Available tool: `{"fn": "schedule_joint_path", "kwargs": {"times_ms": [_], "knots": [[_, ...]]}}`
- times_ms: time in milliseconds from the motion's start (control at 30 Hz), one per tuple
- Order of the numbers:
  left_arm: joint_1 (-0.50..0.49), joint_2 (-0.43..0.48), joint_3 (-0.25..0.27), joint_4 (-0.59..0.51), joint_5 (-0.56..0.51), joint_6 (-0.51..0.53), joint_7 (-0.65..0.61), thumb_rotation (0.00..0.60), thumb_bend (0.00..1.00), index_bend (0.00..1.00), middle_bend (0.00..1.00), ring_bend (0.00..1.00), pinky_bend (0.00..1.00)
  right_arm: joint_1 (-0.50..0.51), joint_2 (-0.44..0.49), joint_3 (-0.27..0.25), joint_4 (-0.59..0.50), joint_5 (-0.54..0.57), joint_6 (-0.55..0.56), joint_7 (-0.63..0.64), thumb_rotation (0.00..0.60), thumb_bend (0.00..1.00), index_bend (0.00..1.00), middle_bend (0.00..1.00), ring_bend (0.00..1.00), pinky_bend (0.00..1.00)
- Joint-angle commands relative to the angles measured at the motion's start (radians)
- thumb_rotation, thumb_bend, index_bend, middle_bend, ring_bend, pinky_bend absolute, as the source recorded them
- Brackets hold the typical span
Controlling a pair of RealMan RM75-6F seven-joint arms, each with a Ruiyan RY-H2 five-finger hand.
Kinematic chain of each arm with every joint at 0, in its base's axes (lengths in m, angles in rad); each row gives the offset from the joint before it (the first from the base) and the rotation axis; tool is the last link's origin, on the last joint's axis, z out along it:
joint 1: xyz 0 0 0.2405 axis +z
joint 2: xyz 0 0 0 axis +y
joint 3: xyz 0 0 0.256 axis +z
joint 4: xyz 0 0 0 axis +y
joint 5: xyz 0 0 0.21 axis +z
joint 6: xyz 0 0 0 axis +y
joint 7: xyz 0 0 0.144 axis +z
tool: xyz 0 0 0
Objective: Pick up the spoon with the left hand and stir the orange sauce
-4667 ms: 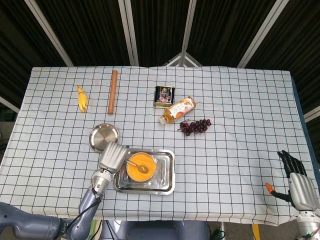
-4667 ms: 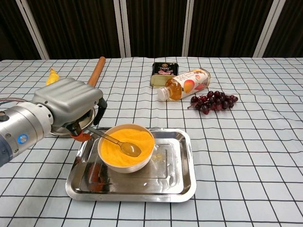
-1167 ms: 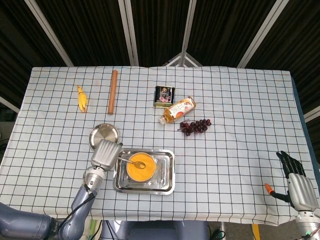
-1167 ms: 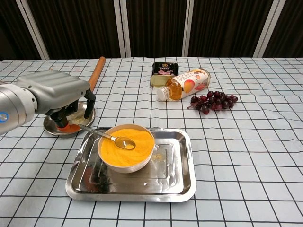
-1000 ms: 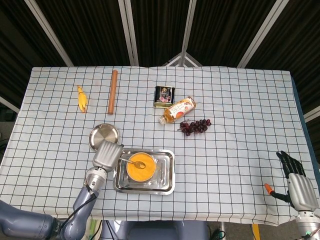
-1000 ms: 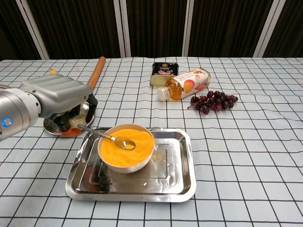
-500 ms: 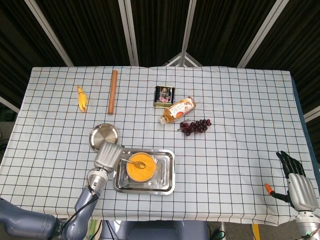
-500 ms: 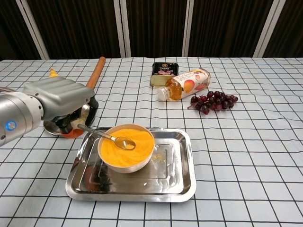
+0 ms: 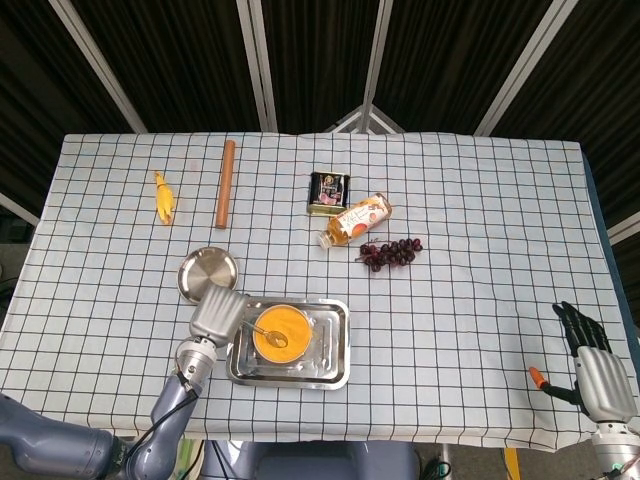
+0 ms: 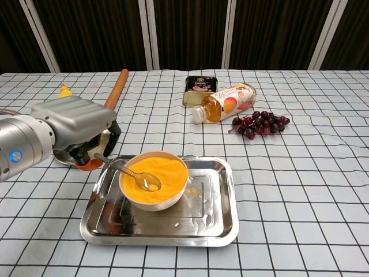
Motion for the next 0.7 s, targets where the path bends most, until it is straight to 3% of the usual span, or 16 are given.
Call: {"fn": "schedule_joint_path", "kwargs": {"times_ms": [33,233,467,700], "knots": [[0.0,-0.002,0.002,0.002,0.004,0.001,-0.003,0.6,0.6,0.62,0.96,0.96,0.97,0.0,0.0,0.001,0.001,0.001,0.001,0.001,0.6,0.32,0.0,0.0,0.0,0.0],[0.002,0.01,0.01,0.003,0.03,0.01,-0.007,0.6,0.64,0.64,0.97,0.97,0.97,0.0,0.002,0.0,0.0,0.001,-0.001,0.003,0.6,0.32,0.0,0.0,0.0,0.0],[-0.001,0.034,0.017,0.001,0.066,0.023,0.007,0.6,0.78,0.71,0.98,0.97,0.97,0.0,0.002,0.0,-0.001,0.0,-0.002,0.003,0.6,0.32,0.0,0.0,0.0,0.0],[-0.022,0.022,0.035,0.036,0.154,0.039,0.056,0.6,0.79,0.76,0.98,0.98,0.97,0.0,0.002,-0.001,-0.004,0.002,-0.004,0.001,0.6,0.32,0.0,0.0,0.0,0.0]]}}
